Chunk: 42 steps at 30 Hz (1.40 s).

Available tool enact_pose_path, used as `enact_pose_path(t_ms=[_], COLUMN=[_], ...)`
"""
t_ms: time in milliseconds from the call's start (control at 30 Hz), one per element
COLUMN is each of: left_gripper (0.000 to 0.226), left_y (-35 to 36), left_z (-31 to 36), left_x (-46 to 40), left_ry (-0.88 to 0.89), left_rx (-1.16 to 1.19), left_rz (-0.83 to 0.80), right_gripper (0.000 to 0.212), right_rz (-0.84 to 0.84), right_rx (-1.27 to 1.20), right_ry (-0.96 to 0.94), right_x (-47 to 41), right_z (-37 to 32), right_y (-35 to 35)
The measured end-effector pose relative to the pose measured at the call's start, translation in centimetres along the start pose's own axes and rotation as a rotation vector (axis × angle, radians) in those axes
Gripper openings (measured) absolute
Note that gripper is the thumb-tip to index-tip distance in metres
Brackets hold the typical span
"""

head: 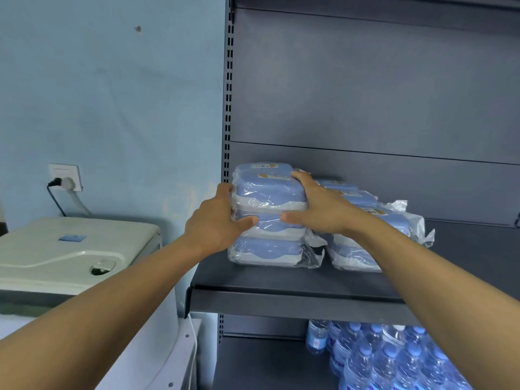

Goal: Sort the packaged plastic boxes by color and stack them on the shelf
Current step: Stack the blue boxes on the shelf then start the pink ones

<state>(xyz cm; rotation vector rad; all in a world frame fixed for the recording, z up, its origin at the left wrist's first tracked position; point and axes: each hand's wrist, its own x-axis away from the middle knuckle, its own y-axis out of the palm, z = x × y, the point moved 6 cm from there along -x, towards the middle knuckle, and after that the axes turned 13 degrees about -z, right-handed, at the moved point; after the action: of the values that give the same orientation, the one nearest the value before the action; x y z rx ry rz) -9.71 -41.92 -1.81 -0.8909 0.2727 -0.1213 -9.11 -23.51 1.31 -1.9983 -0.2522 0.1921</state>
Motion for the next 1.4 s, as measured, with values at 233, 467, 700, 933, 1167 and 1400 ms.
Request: enact_pose_path(t_ms=[233, 467, 700, 933, 1167, 1400], left_gripper=[0.050, 0.047, 0.047, 0.045, 0.059, 0.064], left_y=[-0.4, -0.6, -0.7, -0.7, -0.8, -3.5], left_z=[0.2, 0.1, 0.3, 0.2, 0.4, 2.3], left_x=[-0.3, -0.4, -0.1, 0.1, 0.3, -0.4], left_ry=[0.005, -0.010, 0.004, 0.002, -0.024, 0.041], left_rx=[-0.026, -0.033, -0.046, -0.005, 0.022, 0.042], left_rz=[0.030, -0.012, 0.000, -0.008, -0.029, 0.020], right_gripper=[0.082, 0.088, 0.072, 0.064, 0.064, 0.045], right_rz=[0.064, 0.082, 0.125, 0.178, 0.172, 0.276], right_rx=[-0.045, 0.025, 0.040, 0.093, 0.030, 0.000], right_ry=[0.039, 0.040, 0.041, 0.052, 0.027, 0.018], right_x=[-0.5, -0.4, 0.0, 0.3, 1.2, 0.4], right_z=[0.2, 0.3, 0.2, -0.2, -0.1, 0.8], right_y=[0.3, 0.3, -0.1, -0.2, -0.3, -4.0])
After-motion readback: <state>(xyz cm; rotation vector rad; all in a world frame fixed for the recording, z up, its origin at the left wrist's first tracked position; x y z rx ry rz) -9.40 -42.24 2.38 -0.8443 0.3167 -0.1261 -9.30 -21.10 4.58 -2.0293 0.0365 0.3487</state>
